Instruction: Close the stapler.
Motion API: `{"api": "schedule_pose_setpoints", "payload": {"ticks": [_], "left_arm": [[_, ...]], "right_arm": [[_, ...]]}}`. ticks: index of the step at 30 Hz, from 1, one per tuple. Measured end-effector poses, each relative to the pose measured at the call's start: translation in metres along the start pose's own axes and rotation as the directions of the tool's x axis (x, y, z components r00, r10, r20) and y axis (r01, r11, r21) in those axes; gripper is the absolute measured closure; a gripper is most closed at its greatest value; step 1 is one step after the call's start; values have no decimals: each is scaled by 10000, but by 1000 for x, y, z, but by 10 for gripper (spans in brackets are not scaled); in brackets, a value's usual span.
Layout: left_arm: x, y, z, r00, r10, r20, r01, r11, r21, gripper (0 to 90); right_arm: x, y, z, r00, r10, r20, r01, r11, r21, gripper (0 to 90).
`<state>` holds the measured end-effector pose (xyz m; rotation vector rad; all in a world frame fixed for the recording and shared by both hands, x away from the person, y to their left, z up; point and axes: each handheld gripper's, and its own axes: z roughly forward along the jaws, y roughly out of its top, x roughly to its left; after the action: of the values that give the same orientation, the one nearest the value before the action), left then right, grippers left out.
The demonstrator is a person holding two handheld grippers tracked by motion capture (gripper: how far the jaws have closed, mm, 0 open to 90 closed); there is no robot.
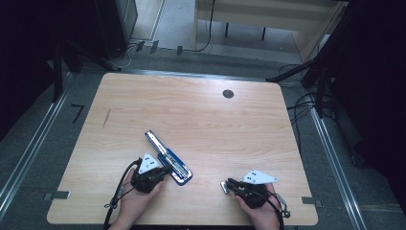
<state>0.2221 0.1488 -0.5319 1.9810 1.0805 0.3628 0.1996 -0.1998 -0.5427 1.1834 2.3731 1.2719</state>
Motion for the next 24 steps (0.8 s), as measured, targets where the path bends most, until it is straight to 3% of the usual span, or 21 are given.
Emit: {"api": "schedule_pose_setpoints", "payload": {"ticks": [5, 8, 16, 24], "left_arm": [[0, 0, 0, 10000, -5, -3, 5, 10000, 11, 900], [0, 0, 0, 10000, -6, -1, 6, 10000, 10, 900], [0, 0, 0, 10000, -10, 9, 10, 10000, 2, 900], [0, 0, 0, 10000, -18, 17, 18, 10000, 2, 900]], "right_arm": [[5, -4, -8, 10000, -11, 62, 10, 9999, 164, 771], [10, -5, -10, 9991, 411, 79, -412, 9991, 75, 756], [24, -7, -10, 9979, 603, 237, -605, 9981, 98, 681], [27, -7, -4, 9972, 340, 661, -355, 9991, 219, 675]]}}
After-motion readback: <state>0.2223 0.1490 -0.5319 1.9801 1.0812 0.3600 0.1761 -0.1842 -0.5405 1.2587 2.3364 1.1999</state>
